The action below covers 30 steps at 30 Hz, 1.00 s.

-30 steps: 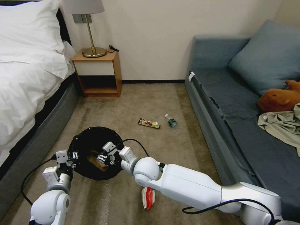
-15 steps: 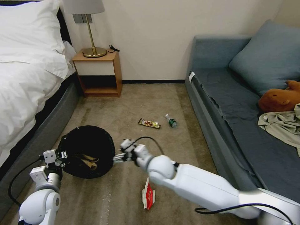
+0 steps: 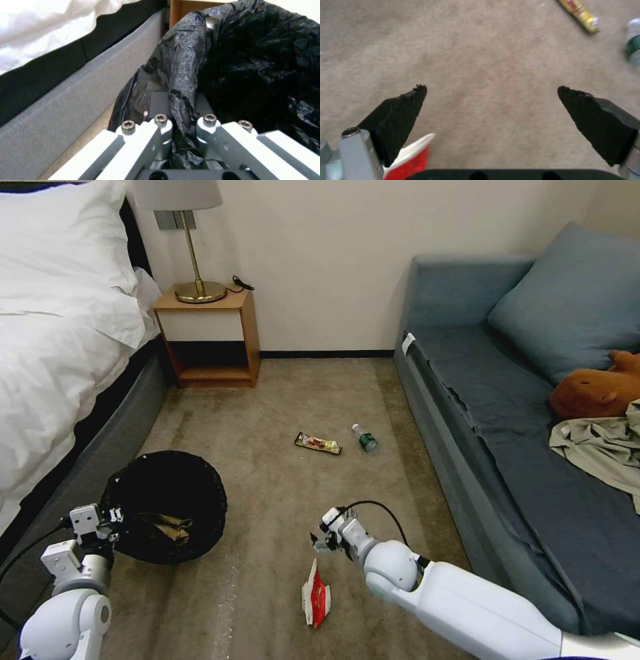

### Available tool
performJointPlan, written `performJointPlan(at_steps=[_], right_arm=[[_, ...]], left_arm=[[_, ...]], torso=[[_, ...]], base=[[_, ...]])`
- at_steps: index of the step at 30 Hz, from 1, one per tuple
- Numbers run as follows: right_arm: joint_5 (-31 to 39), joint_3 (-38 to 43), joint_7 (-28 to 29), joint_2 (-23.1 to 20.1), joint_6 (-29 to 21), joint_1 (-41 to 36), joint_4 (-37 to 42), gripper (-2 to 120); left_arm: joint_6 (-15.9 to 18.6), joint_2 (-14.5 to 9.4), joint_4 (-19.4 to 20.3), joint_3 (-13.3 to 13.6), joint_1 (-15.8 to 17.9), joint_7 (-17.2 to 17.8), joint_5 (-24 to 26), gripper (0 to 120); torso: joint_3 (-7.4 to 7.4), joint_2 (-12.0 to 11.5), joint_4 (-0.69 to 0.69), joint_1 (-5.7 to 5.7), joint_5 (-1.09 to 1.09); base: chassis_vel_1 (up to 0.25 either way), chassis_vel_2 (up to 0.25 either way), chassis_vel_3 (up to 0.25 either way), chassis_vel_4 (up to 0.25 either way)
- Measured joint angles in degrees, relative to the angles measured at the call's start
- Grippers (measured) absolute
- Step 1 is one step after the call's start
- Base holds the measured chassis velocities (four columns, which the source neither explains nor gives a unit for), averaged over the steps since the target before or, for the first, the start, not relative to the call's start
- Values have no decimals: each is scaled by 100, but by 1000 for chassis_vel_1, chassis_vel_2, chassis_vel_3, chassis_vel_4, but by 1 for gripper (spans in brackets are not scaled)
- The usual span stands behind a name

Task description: Pick up the trash bin, then pick up the garbage on the floor and place it into the trash bin.

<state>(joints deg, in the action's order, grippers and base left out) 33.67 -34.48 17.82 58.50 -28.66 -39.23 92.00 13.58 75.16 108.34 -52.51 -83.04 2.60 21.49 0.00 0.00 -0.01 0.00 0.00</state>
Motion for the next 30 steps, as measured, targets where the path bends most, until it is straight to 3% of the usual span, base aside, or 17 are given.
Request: performJointPlan(at_steps=[8,13,19,30], right_arm=[[590,-135,198,292,-261,-155,16,100],[702,-228,222,668,-380,-256,-251,100],[559,-255,290,987,-364,-432,-568,100],[218,-173,296,985,-216,-594,-753,100]], left_arm=[[-16,63,56,-55,-121,-12,-26,3],[-23,143,331,-8,-227,-48,-74,3],[-27,198,452,51,-308,-58,-123,3],[-79,194,463,29,-356,-70,-126,3]], torso=[[0,0,2,0,-1],[0,0,1,0,0],[0,0,1,0,-1],[0,0,1,0,-1]], base=[[0,0,0,0],[0,0,0,0],[0,0,0,0],[0,0,0,0]])
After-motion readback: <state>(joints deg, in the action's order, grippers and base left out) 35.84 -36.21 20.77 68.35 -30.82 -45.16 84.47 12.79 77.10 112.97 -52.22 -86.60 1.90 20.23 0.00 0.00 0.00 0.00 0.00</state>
